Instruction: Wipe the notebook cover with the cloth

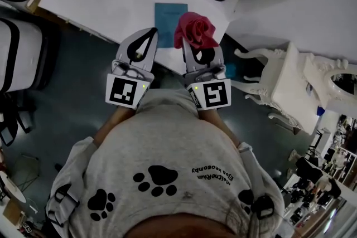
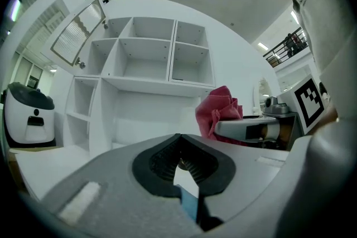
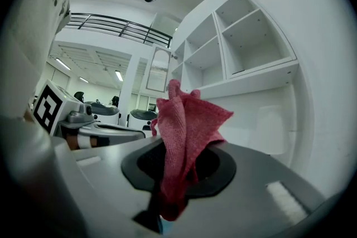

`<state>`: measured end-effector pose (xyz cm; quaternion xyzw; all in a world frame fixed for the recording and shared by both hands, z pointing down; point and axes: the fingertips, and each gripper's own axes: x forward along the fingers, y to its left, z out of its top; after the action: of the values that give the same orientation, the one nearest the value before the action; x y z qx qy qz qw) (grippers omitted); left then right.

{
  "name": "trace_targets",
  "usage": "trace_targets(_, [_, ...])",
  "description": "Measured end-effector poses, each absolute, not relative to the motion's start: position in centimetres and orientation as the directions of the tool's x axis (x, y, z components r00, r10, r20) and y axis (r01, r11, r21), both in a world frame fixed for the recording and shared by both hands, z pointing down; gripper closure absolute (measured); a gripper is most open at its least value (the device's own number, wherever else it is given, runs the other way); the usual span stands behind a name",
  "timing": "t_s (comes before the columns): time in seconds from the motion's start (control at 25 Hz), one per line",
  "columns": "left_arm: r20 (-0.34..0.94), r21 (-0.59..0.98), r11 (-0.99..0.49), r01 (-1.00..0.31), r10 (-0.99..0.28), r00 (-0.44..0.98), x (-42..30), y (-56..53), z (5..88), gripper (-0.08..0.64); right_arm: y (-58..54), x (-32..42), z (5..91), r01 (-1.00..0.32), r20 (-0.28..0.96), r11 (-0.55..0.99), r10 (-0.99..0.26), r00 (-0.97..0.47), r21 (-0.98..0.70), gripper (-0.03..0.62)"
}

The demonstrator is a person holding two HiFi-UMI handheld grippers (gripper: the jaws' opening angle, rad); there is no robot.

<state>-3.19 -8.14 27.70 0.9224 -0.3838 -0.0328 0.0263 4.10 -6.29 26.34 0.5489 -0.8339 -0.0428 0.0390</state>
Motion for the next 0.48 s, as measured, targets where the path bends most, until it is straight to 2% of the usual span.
trace_targets(0.48, [0.029, 0.096, -0.67, -0.737, -0.738, 0.674, -2.4, -11.3, 30.2, 0.569, -12.1, 4.9, 28.4, -0.853, 0.1, 0.505, -0.863, -0.496, 0.131, 0.528])
